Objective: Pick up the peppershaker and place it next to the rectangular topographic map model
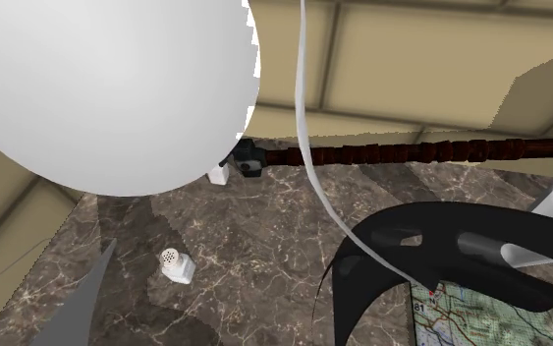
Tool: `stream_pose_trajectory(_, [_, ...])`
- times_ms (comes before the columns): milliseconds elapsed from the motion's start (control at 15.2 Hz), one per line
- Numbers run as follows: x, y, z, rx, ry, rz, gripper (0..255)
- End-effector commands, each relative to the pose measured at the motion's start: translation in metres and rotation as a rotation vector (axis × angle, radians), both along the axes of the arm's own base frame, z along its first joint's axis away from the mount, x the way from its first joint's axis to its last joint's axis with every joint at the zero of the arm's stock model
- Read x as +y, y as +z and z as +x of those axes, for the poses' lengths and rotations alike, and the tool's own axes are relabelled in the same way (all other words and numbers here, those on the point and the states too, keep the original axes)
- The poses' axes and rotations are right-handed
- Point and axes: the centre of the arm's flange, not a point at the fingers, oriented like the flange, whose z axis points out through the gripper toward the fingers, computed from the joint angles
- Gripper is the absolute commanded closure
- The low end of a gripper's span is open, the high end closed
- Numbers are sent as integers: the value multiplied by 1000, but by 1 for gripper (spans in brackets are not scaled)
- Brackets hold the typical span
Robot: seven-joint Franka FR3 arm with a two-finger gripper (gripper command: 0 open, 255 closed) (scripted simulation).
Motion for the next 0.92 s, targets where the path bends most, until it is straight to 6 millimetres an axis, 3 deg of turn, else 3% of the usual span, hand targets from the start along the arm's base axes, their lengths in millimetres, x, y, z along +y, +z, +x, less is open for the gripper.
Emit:
stream_pose_trajectory(0, [0,0,0,1,0,0,255])
stream_pose_trajectory(330, [0,0,0,0,0,0,255])
stream_pose_trajectory(858, [0,42,0,0,0,0,255])
